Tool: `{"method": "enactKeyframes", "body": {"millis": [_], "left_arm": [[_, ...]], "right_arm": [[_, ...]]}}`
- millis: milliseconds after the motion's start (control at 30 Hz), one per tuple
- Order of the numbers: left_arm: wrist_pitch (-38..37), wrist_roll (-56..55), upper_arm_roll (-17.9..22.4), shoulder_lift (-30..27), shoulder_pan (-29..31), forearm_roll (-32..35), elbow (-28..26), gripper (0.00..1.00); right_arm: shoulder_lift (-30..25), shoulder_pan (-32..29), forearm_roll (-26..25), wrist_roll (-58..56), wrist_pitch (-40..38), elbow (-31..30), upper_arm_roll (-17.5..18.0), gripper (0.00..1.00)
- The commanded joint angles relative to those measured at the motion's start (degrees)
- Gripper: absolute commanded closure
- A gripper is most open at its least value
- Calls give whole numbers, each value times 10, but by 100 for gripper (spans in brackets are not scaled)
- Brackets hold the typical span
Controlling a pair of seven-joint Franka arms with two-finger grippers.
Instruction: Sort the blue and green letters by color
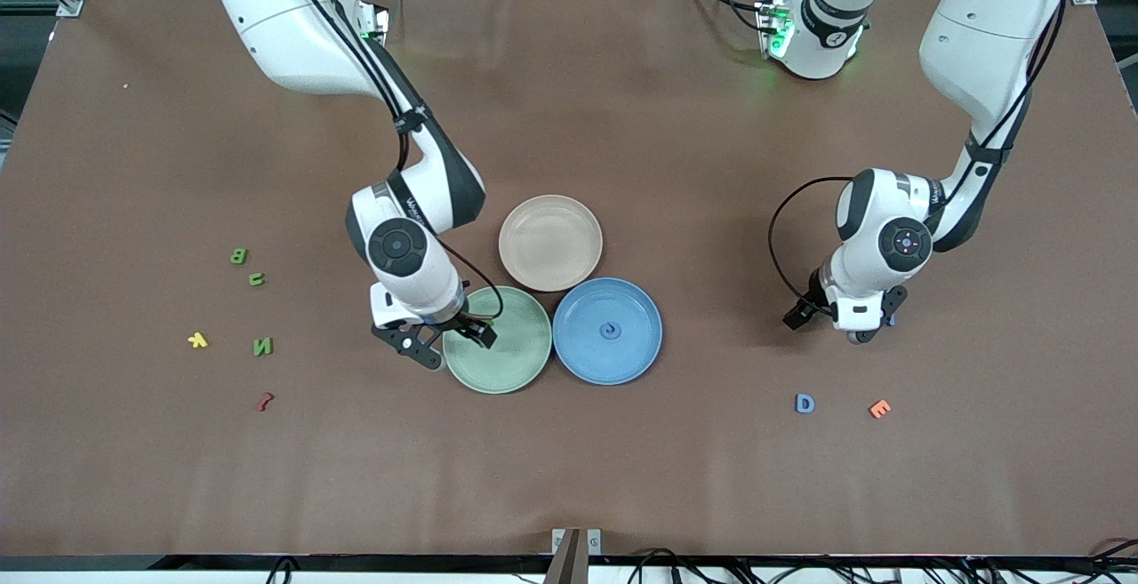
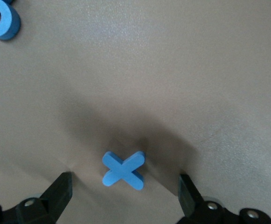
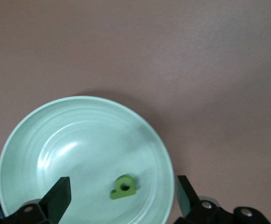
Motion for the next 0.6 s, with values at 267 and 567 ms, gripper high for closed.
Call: {"method": "enactKeyframes", "body": {"millis": [267,567], "left_arm": [[5,-13,2,-4,4,24,-10,0],[5,-12,5,-4,5,24,-5,0]], "right_arm": [[-66,-67,-6,-140,-117,-8,4,0],[-102,-114,-7,-249,-130,-39,4,0]]}}
